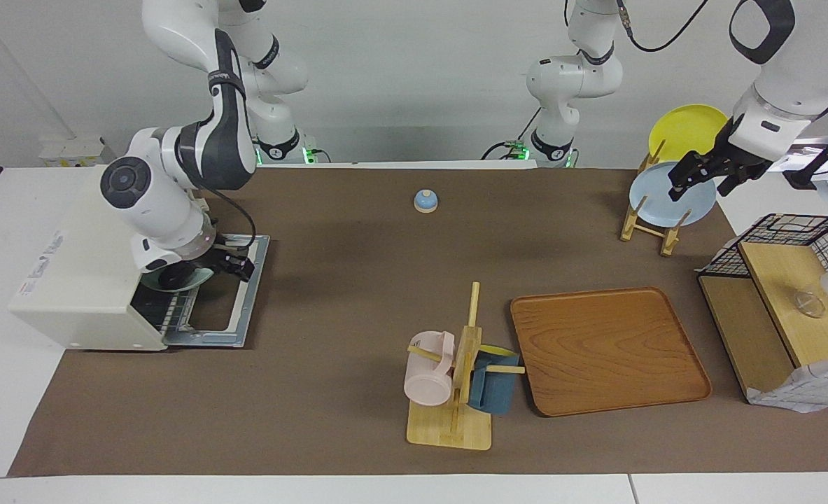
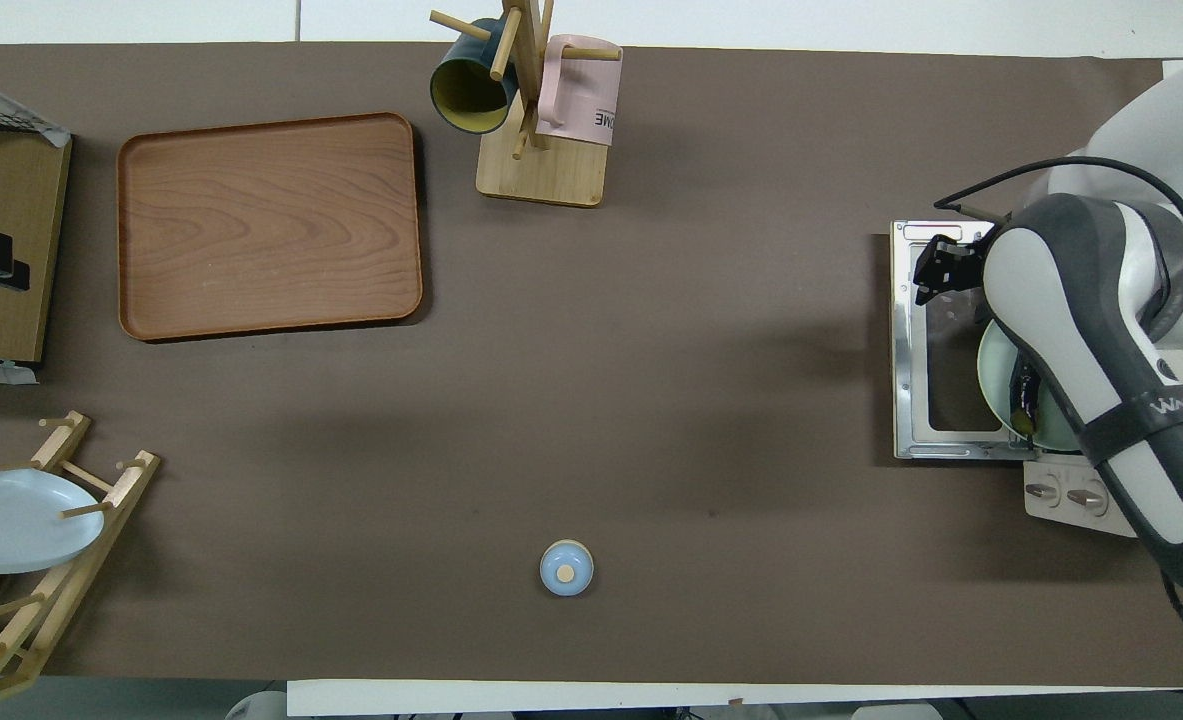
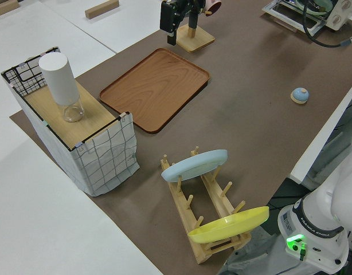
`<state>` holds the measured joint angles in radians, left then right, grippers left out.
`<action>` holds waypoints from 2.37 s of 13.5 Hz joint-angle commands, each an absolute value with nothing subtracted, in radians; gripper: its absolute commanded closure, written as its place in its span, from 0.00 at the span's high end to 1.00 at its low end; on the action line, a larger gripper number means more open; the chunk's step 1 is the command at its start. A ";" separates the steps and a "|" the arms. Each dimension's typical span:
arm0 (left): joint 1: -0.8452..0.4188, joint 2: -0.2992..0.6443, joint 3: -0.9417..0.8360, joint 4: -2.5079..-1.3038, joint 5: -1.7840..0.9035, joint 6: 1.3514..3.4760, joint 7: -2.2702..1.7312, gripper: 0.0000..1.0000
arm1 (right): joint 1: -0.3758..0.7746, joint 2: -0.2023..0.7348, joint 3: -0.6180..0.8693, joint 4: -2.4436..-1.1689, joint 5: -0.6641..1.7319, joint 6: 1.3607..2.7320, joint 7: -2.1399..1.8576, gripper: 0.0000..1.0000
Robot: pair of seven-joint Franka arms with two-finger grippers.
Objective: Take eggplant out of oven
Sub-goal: 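Reach the right gripper into the open toaster oven toward the green plate, then grasp the green plate rim inside the oven with the right gripper, then pull the green plate with eggplant out of the oven with the right gripper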
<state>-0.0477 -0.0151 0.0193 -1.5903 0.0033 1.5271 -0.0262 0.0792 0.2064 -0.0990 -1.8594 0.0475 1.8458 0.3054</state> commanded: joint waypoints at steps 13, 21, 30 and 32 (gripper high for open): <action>-0.051 -0.025 0.025 -1.597 -0.003 1.516 -0.034 1.00 | 0.054 0.132 -0.084 -2.017 -0.093 1.913 0.240 0.58; -0.051 -0.025 0.025 -1.597 -0.003 1.516 -0.034 1.00 | 0.128 0.138 -0.078 -1.996 -0.192 1.898 0.216 0.00; -0.051 -0.025 0.025 -1.597 -0.003 1.516 -0.034 1.00 | 0.666 0.717 -0.058 -1.076 -0.003 1.597 0.918 0.00; -0.051 -0.025 0.025 -1.597 -0.003 1.508 -0.034 1.00 | 0.684 0.803 0.013 -1.032 0.012 1.729 1.058 0.01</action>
<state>-0.0477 -0.0151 0.0193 -1.5903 0.0033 1.5264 -0.0262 0.6990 0.6607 -0.0356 -1.1946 -0.0112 1.6896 0.9661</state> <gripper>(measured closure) 0.000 0.982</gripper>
